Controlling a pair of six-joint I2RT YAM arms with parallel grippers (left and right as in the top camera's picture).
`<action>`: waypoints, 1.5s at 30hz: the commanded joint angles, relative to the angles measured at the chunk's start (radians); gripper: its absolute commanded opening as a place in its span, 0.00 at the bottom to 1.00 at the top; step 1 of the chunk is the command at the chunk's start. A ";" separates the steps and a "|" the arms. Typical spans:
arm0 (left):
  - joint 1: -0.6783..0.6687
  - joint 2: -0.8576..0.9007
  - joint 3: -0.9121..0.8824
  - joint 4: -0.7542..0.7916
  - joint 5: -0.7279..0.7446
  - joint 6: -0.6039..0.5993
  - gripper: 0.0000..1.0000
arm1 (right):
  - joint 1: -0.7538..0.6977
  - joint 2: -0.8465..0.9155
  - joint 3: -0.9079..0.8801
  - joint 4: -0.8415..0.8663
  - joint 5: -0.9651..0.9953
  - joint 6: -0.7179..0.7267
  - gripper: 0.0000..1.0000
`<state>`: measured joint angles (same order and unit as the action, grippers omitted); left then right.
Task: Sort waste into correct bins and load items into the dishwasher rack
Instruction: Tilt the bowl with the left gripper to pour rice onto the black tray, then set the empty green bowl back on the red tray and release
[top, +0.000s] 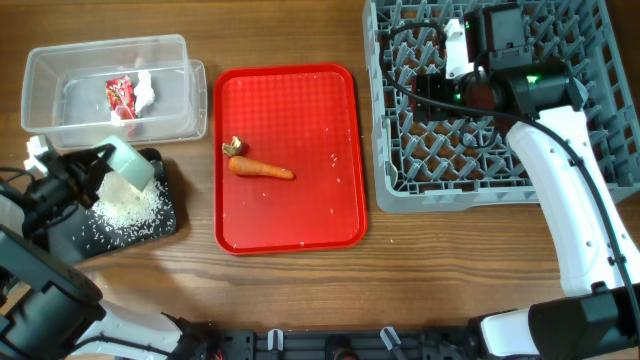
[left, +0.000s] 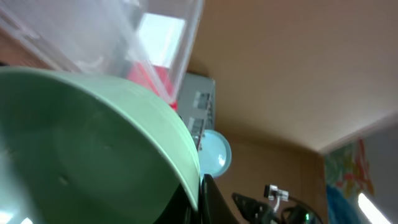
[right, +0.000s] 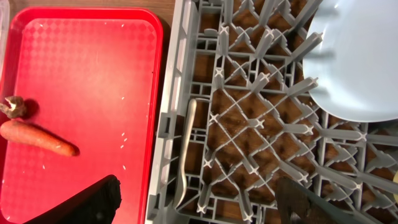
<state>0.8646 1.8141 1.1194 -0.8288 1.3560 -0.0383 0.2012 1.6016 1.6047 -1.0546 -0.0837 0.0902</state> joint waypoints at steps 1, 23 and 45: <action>0.012 0.006 0.013 0.023 0.034 0.088 0.04 | 0.000 0.011 -0.002 0.002 0.016 0.018 0.82; -0.166 -0.033 0.013 -0.033 0.049 0.166 0.04 | 0.000 0.011 -0.002 -0.001 0.016 0.025 0.82; -1.189 -0.144 0.013 0.100 -0.853 0.026 0.05 | 0.000 0.011 -0.002 0.006 0.016 0.025 0.82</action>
<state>-0.2008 1.6825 1.1240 -0.7464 0.7280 0.0376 0.2012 1.6016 1.6047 -1.0512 -0.0837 0.1020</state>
